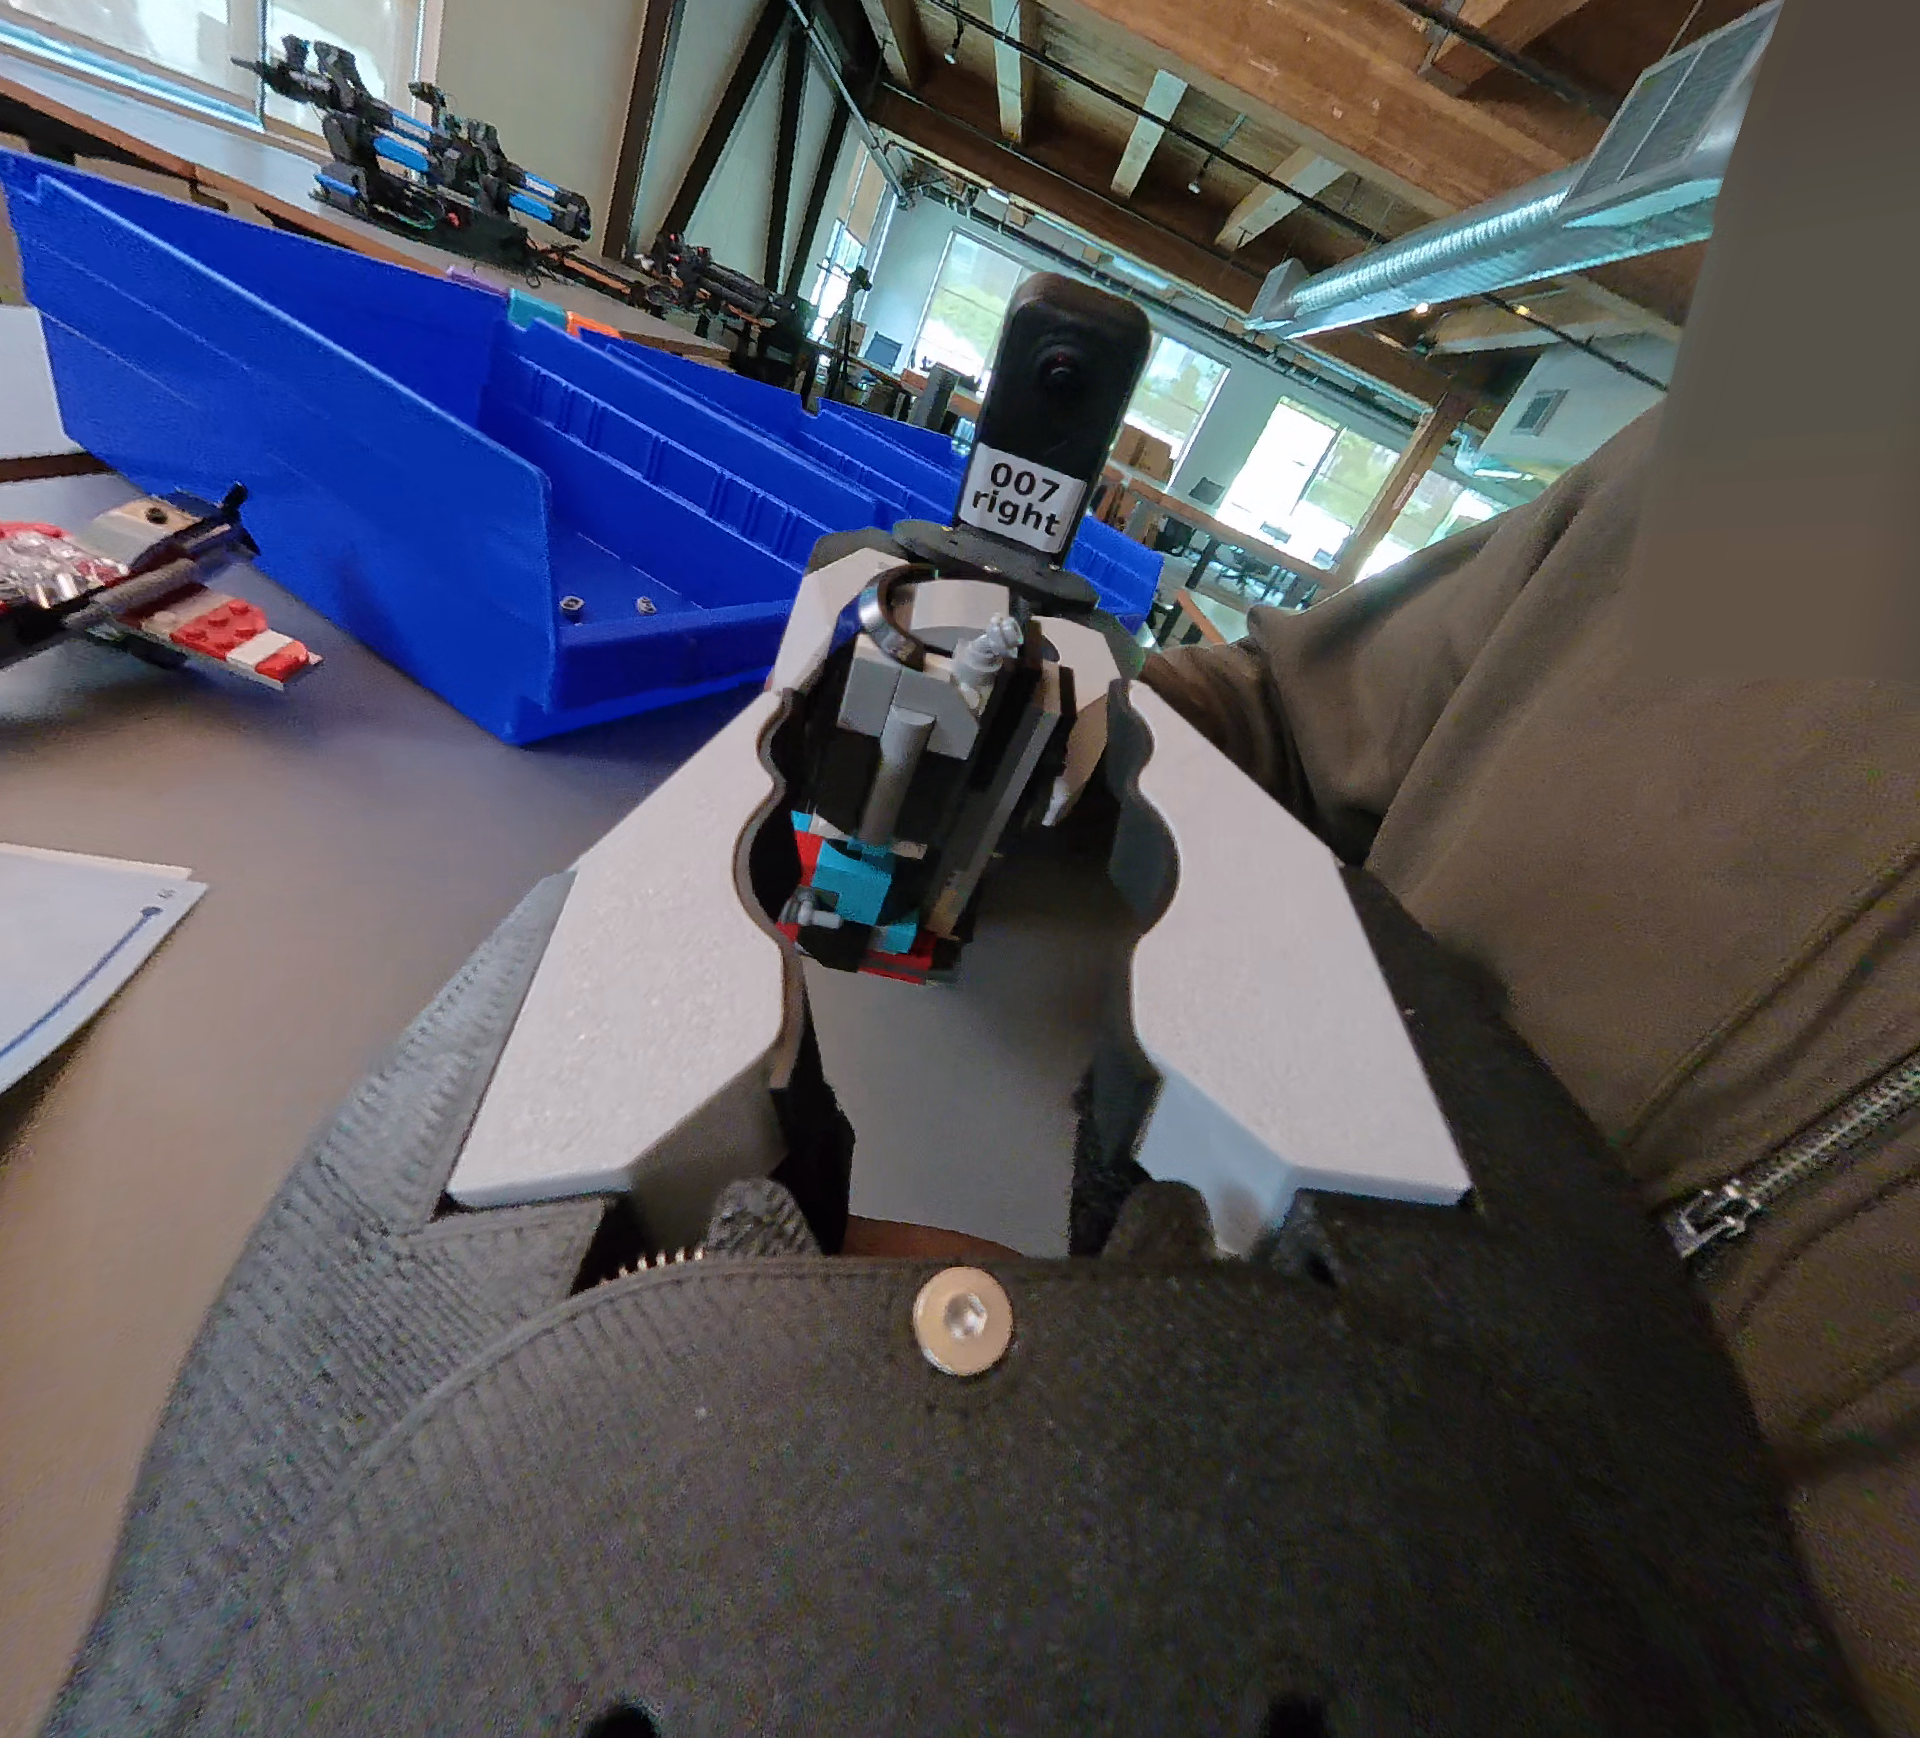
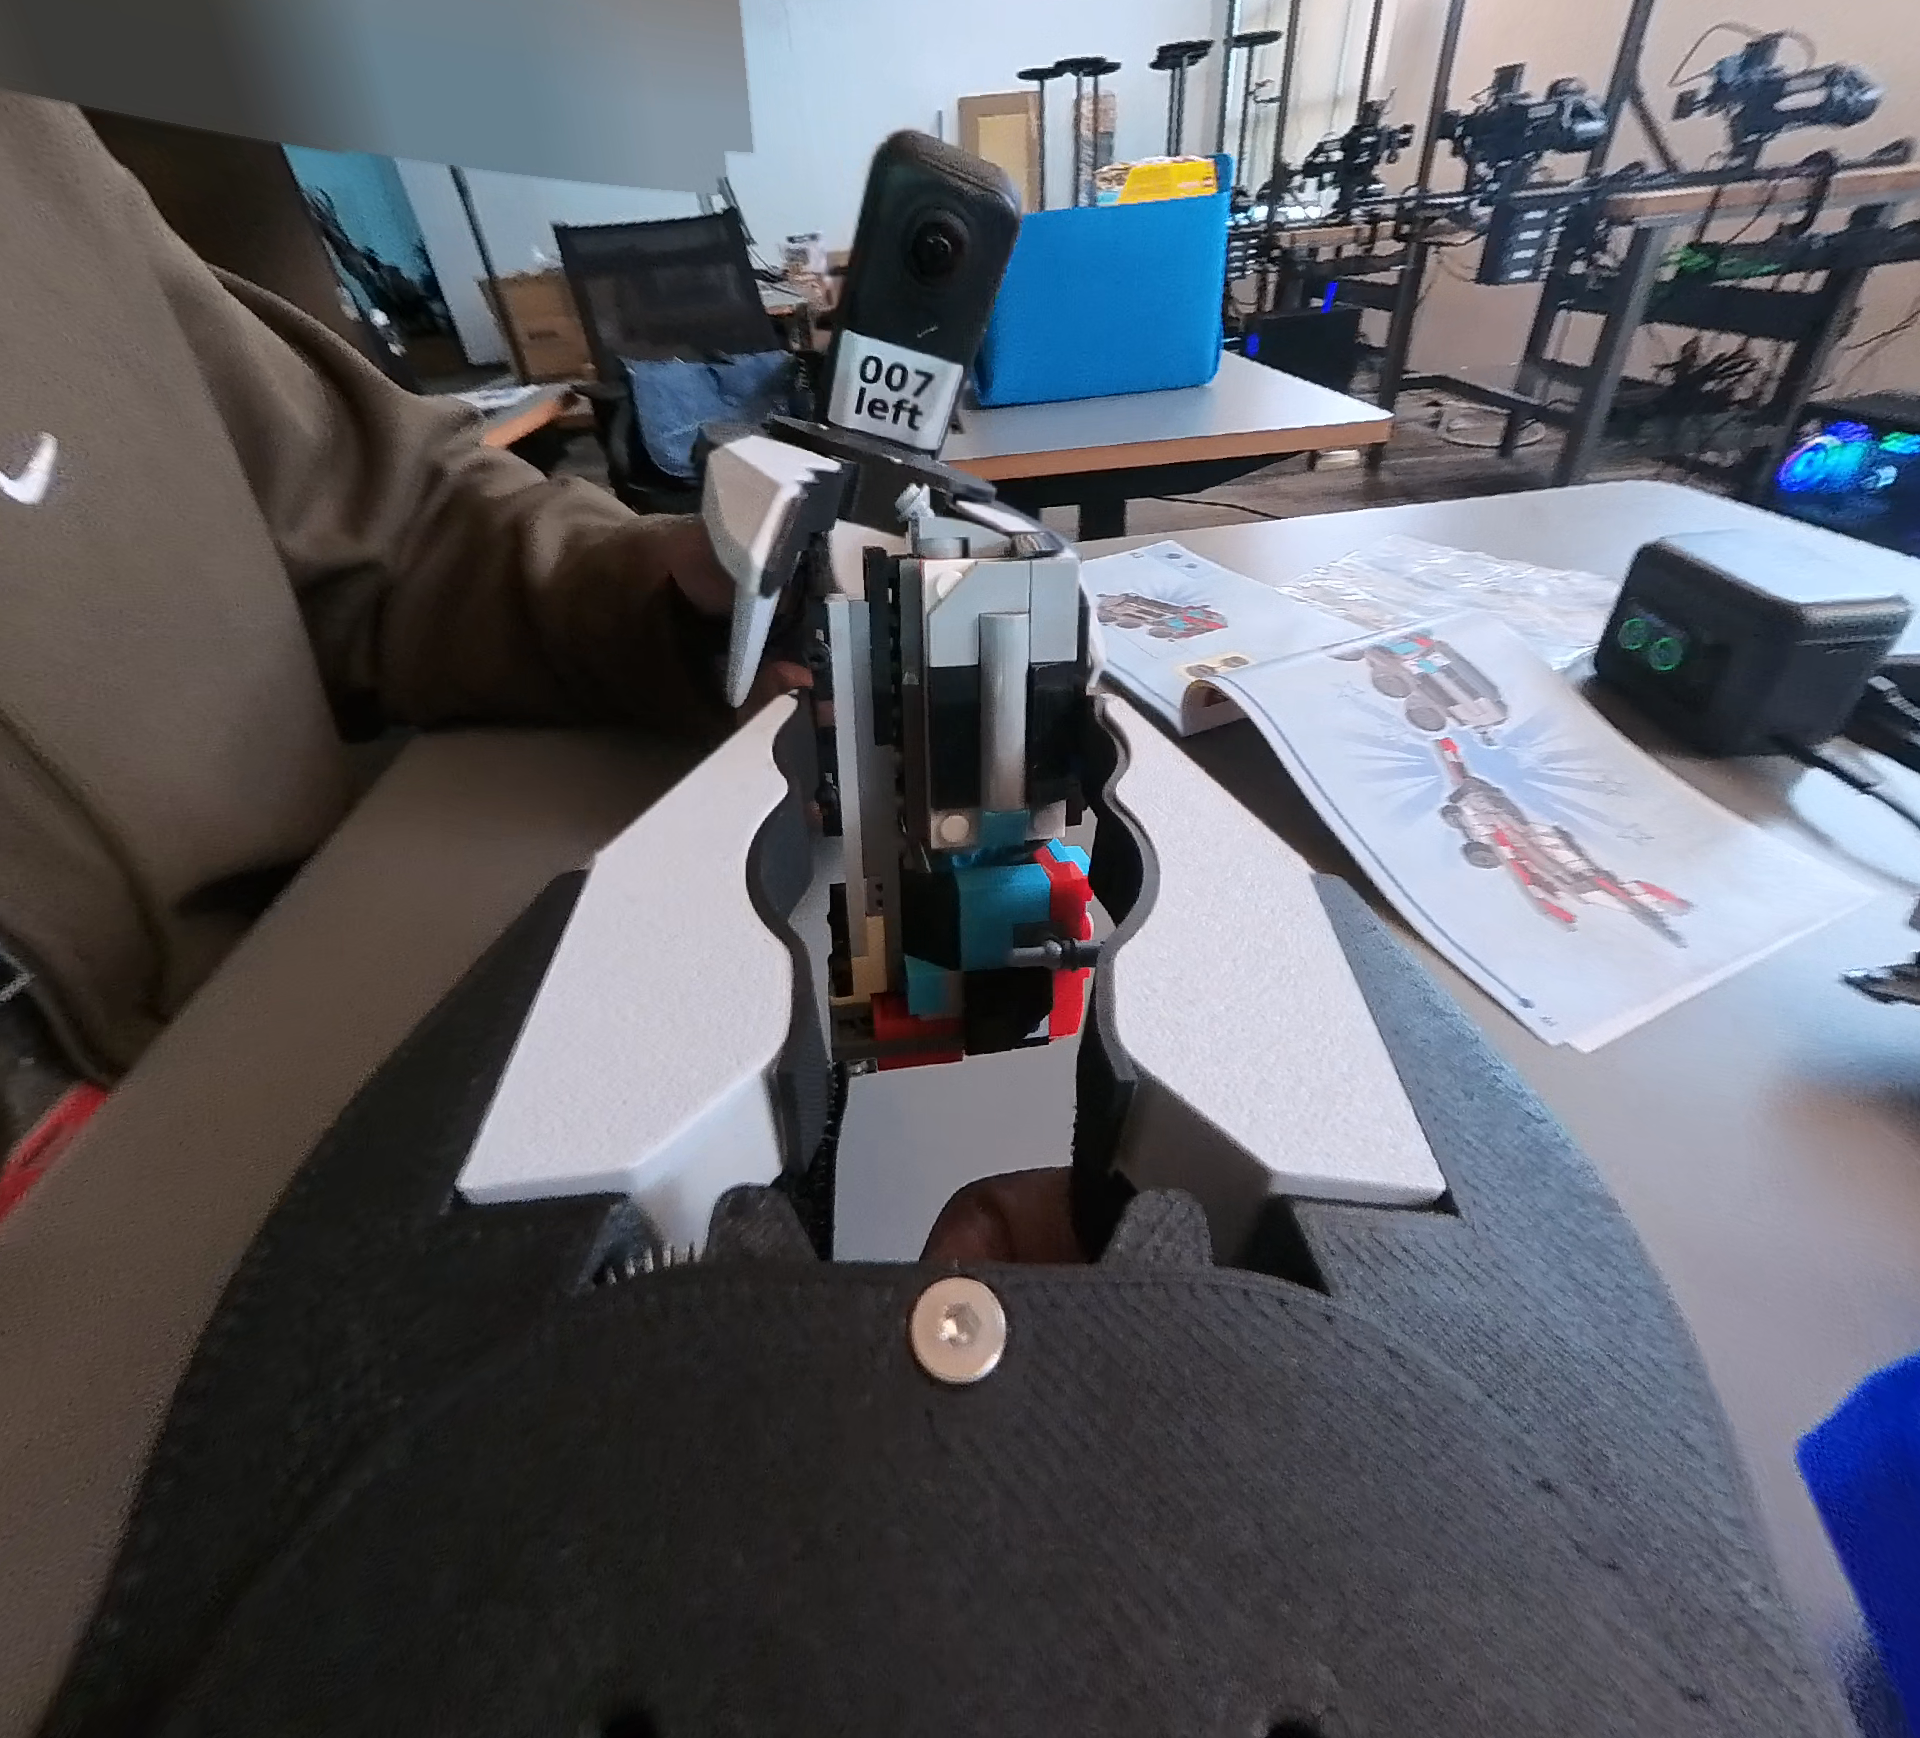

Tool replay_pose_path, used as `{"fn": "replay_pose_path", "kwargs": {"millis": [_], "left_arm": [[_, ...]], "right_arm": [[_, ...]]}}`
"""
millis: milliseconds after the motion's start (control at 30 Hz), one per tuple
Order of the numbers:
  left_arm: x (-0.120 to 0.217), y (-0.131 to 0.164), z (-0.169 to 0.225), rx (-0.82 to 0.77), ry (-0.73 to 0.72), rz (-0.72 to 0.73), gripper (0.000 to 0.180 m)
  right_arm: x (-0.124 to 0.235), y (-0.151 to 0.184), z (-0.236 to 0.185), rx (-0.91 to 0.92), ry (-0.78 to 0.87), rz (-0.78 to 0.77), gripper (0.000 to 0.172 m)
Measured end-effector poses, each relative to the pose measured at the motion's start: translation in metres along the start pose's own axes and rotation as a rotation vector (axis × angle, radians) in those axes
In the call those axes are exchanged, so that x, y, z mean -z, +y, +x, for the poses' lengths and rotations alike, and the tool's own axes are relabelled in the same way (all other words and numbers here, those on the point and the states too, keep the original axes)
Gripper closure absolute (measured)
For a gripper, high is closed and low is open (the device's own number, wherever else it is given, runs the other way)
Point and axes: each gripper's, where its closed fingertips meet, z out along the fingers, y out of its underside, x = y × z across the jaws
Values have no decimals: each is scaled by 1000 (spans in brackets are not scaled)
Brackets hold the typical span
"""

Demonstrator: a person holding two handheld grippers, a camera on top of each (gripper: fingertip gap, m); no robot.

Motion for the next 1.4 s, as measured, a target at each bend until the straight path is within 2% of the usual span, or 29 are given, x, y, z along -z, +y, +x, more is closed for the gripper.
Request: {"fn": "replay_pose_path", "kwargs": {"millis": [267, 833, 1133, 1400], "left_arm": [[1, 1, -7, 150, 34, 30, 128], [3, 0, -6, 85, 39, 52, 133], [3, 4, -6, 42, 27, 15, 133], [9, 4, -19, 58, -39, -28, 130]], "right_arm": [[-1, 3, 0, 118, 54, -29, 121], [-2, 1, -2, 157, 77, -18, 121], [-3, 5, -2, 177, 77, -31, 121], [-1, 12, 13, 246, 174, -90, 121]]}}
